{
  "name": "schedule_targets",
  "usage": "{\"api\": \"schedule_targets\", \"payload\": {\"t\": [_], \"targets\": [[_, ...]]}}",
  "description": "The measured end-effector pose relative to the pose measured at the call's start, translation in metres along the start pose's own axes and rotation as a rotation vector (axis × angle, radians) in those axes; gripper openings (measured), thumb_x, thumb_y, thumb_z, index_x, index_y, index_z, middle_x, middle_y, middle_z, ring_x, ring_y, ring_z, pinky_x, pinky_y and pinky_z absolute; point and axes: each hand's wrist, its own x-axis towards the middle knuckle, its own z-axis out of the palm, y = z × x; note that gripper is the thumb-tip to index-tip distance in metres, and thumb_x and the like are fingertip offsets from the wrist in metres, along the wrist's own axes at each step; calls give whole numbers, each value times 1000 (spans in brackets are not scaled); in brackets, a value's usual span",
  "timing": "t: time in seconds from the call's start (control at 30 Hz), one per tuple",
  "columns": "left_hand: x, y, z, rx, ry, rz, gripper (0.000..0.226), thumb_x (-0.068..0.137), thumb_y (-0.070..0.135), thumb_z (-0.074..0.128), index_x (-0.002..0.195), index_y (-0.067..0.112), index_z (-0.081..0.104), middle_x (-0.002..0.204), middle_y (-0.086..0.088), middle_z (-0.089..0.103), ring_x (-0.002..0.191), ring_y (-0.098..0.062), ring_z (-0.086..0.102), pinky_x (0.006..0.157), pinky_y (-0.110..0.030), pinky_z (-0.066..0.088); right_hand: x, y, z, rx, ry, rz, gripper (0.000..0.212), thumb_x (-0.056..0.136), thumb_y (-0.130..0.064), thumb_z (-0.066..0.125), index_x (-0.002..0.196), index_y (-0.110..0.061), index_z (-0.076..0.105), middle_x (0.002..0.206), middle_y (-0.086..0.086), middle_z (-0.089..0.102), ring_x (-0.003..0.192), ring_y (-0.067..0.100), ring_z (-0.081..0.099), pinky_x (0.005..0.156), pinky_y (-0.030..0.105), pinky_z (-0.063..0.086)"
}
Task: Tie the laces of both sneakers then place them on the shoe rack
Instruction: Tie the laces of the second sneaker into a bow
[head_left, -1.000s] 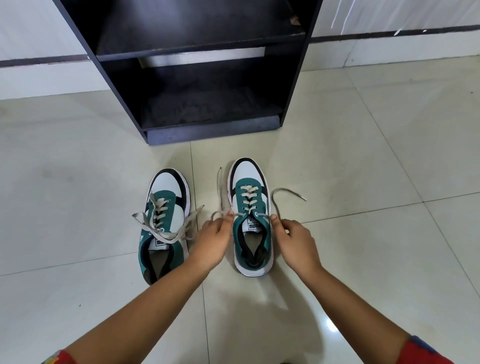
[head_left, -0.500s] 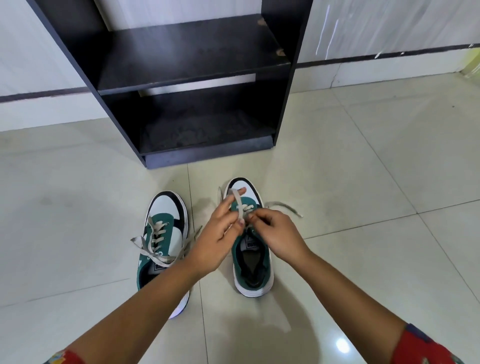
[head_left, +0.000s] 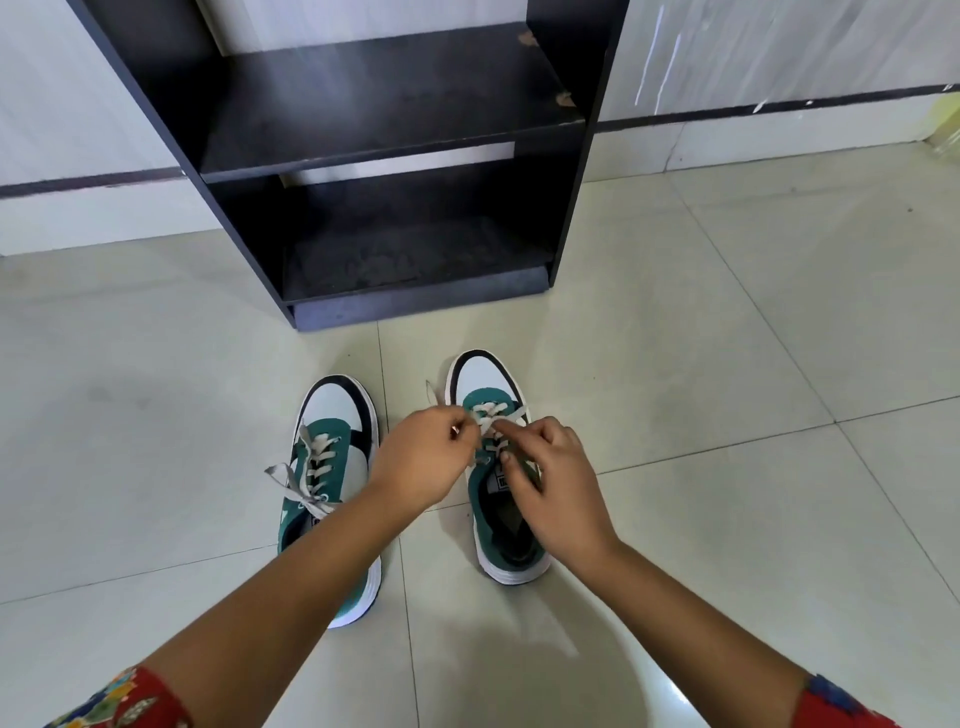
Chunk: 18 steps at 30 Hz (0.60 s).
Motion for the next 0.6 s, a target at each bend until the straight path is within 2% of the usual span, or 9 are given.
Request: {"api": "schedule_targets", "payload": {"t": [0.07,0.13,0.23,0.3,0.33,0.4,0.5,0.53,0.6], "targets": [[0,6,-8,-150,-187,-40,36,86,19,44,54,21,58,39,4,45,44,-13,40,52,-29,32,-1,-2,6,-44,-34,11,40,89,-24,52,129,-25,53,97,1,51,97,19,45,84,25,41],[-2,12,-13,-186,-255,-41,37,85,20,45,52,18,60,37,4,45,43,-15,38,52,-29,31,-1,-5,9,47,-56,46,34,86,-33,49,118,-27,60,96,-1,48,98,18,41,87,28,41],[-5,15,-19,-148,-159,-31,35,86,24,46,58,14,65,39,2,44,43,-13,37,50,-28,28,3,-7,8,177,-12,138,28,80,-42,47,84,-23,66,103,-6,46,104,13,36,95,34,38],[-7,12,-23,-113,-16,13,34,88,27,47,66,10,66,43,-1,44,47,-18,40,51,-30,30,6,-13,2,339,1,205,17,79,-35,52,71,-25,63,111,-11,46,110,9,34,101,31,35],[-8,10,-25,-113,57,29,37,90,31,48,64,9,63,45,-2,45,48,-21,41,52,-30,32,8,-16,-4,445,16,227,16,80,-29,55,66,-25,61,115,-11,47,109,7,38,98,25,37],[-9,2,-29,-165,176,32,44,89,36,53,53,12,49,46,-4,42,47,-23,38,52,-31,32,15,-19,-23,734,70,274,23,84,-14,58,61,-19,61,113,-4,55,94,1,52,82,13,44],[-10,-9,-27,-271,285,-11,45,86,31,60,54,11,36,50,-6,31,49,-20,31,54,-31,28,30,-12,-54,1191,176,401,24,86,-10,55,65,-14,66,77,-1,69,74,12,64,72,22,54],[-11,-14,-26,-300,320,-33,44,85,29,61,55,11,35,50,-6,31,50,-20,30,55,-31,28,33,-8,-61,1217,199,448,25,87,-9,54,65,-13,63,65,-2,66,63,14,63,59,23,54],[-11,-24,-25,-246,348,-78,42,84,28,62,56,13,33,49,-3,34,47,-20,34,54,-30,29,36,2,-67,1020,262,509,31,86,-9,57,56,-14,51,51,0,51,40,13,47,36,17,36]]}}
